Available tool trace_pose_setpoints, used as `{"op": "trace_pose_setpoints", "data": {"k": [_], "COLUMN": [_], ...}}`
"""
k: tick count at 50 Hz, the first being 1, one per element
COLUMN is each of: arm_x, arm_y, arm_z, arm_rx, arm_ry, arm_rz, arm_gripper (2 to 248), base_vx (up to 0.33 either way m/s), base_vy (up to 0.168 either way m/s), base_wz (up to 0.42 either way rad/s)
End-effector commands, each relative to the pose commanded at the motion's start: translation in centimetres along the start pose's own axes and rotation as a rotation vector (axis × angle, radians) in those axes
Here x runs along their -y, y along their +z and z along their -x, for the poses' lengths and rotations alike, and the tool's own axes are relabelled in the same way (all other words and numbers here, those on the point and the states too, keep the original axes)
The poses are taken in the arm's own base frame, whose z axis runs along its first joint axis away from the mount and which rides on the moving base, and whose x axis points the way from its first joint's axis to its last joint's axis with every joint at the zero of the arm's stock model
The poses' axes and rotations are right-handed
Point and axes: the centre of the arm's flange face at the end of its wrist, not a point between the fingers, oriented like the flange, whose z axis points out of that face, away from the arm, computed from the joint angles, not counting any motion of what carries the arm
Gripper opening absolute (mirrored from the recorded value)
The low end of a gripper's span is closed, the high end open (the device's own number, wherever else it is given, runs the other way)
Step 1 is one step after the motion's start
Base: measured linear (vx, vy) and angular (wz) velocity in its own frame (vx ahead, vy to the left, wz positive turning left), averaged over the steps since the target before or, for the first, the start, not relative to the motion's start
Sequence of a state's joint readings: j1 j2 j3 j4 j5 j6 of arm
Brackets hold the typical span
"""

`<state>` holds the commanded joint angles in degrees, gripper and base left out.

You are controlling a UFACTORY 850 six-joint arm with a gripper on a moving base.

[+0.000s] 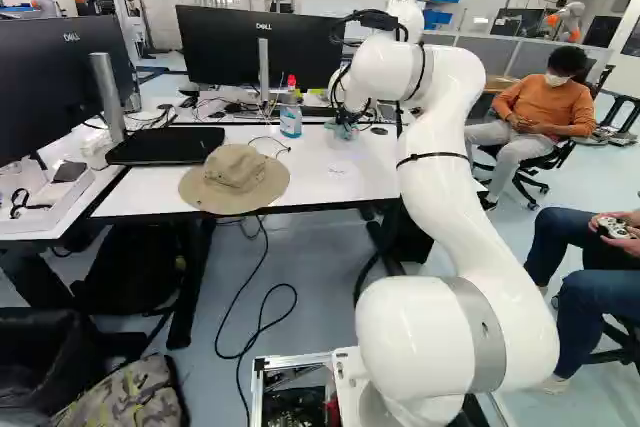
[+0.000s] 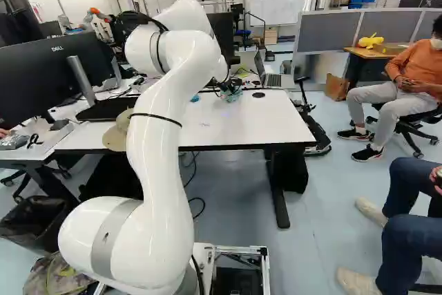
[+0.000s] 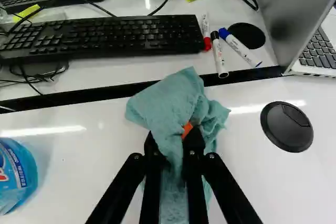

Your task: Clean the table with the green towel

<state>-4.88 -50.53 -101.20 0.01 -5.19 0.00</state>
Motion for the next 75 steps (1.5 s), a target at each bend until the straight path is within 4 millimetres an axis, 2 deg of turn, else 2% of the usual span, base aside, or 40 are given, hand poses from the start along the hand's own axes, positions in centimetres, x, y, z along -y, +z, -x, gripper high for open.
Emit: {"op": "trace_pose_setpoints", "data": {"k": [17, 38, 54, 75], "arm_x": [2.3, 2.3, 3.7, 3.7], "arm_y": [-1.3, -4.1, -6.0, -6.6], "arm_z": [0.8, 2.9, 4.2, 3.9], "arm_rx": [0.019, 0.060, 0.084, 0.076], "arm_ry": [-0.021, -0.023, -0.037, -0.037], "arm_rz": [-0.021, -0.022, -0.035, -0.035], "arm_gripper": [49, 49, 49, 49], "base_vx": [0.000, 0.000, 0.000, 0.000], "base_vy": [0.000, 0.000, 0.000, 0.000], "base_wz": [0.000, 0.000, 0.000, 0.000]}}
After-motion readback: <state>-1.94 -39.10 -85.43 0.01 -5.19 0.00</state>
